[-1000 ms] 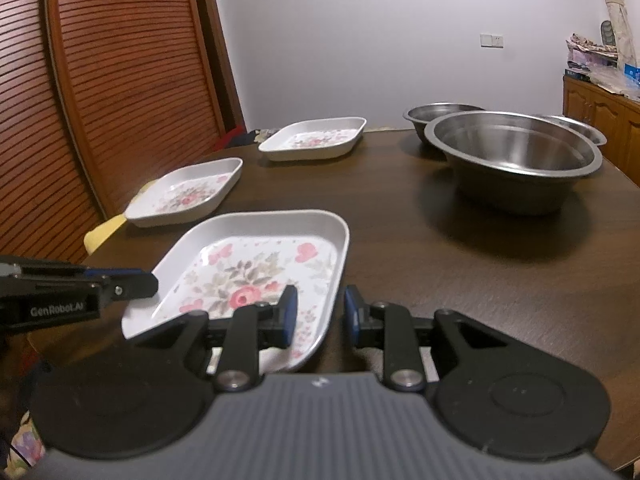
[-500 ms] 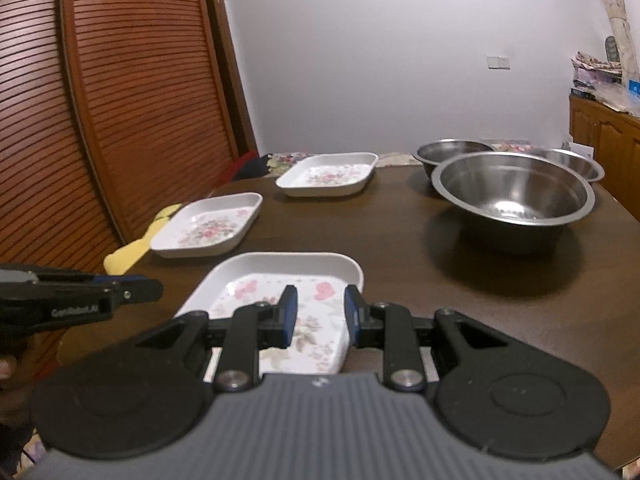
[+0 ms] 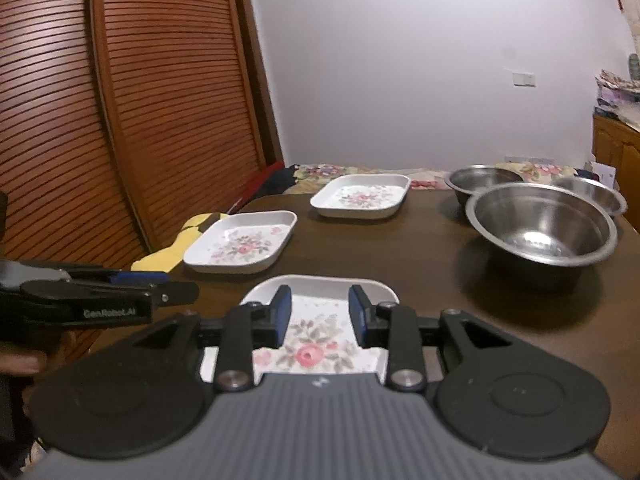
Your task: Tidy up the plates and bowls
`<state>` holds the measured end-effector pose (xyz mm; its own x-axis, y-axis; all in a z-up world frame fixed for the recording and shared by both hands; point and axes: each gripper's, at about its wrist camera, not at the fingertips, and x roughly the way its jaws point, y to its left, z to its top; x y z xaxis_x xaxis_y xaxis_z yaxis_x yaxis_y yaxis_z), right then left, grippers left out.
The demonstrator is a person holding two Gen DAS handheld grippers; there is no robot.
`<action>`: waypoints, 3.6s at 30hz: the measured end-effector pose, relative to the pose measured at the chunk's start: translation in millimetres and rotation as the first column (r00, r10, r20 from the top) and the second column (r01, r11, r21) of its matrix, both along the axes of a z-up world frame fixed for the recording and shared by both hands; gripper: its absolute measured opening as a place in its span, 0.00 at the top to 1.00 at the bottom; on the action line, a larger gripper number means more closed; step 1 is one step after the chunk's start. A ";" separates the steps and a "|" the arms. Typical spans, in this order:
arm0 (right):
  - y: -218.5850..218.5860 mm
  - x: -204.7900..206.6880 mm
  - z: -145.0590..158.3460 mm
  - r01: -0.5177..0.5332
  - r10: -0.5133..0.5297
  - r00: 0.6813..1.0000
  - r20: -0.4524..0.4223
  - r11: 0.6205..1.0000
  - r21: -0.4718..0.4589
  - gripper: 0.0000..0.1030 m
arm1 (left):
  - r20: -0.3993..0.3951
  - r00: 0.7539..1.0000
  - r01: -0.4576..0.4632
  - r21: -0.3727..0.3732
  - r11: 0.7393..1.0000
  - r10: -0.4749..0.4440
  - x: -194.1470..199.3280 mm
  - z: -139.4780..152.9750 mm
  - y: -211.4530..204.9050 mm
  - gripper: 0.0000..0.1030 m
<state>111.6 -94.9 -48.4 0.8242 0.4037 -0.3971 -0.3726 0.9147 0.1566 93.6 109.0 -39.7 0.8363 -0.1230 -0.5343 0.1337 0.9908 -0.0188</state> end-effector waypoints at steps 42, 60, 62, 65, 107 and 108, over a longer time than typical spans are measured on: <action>112.5 185.3 -16.0 -0.204 0.170 0.946 -0.277 0.974 -0.101 0.56 | -0.120 0.991 -0.067 -0.054 0.996 0.060 151.3 -39.9 119.3 0.59; 116.7 193.3 -26.9 -0.215 0.173 0.934 -0.312 0.971 -0.106 0.73 | -0.125 0.990 -0.072 -0.097 0.993 0.059 148.8 -43.0 120.8 0.84; 117.5 192.4 -27.2 -0.219 0.176 0.934 -0.310 0.970 -0.109 0.75 | -0.127 0.990 -0.074 -0.102 0.992 0.061 148.0 -42.8 120.3 0.86; 117.9 191.1 -27.7 -0.227 0.185 0.930 -0.317 0.969 -0.100 0.81 | -0.128 0.990 -0.074 -0.100 0.992 0.061 146.7 -42.8 119.3 0.88; 56.2 138.8 47.3 -0.160 0.145 0.968 -0.205 0.985 -0.061 0.88 | -0.002 0.999 -0.040 -0.062 0.997 0.040 87.0 44.4 57.6 0.89; 53.8 136.5 49.0 -0.158 0.144 0.969 -0.198 0.986 -0.054 0.88 | 0.002 0.999 -0.037 -0.060 0.998 0.037 85.4 46.9 56.1 0.89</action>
